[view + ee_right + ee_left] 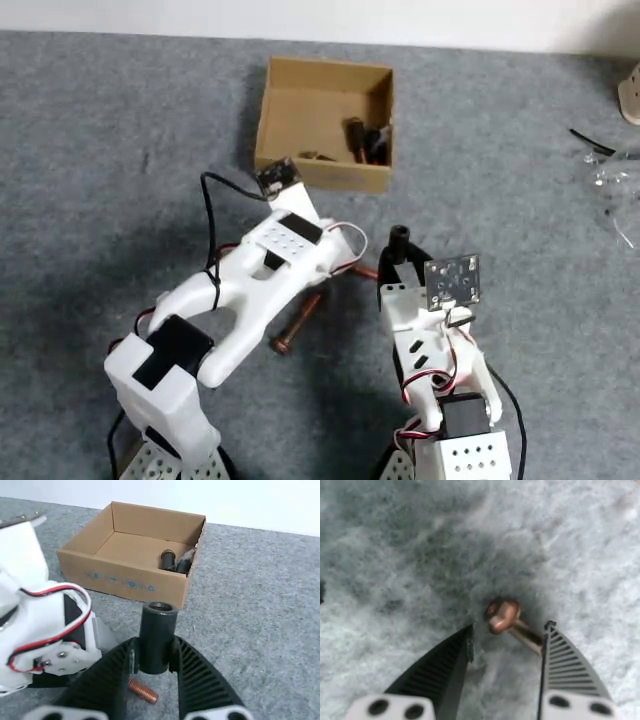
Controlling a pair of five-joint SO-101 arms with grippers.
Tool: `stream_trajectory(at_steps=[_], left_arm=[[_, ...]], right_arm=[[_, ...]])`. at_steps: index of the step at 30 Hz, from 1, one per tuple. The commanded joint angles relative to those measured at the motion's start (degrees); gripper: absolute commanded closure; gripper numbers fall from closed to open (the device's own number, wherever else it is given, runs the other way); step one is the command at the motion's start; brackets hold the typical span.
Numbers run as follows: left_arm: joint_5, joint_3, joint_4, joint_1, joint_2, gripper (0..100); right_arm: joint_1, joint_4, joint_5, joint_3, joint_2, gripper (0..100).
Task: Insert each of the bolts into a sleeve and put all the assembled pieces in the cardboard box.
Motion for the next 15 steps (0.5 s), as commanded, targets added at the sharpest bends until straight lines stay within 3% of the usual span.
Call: stream_trajectory(at_steps=[1, 15], left_arm=[[0.4, -0.6, 2.1, 1.0, -0.2, 79], [0.4, -0.7, 2.5, 1.0, -0.3, 79]], right_arm=[[0.5, -2.3, 0.7, 0.6, -0.2, 99.3], [0.4, -2.4, 0.8, 0.6, -0.2, 99.3]])
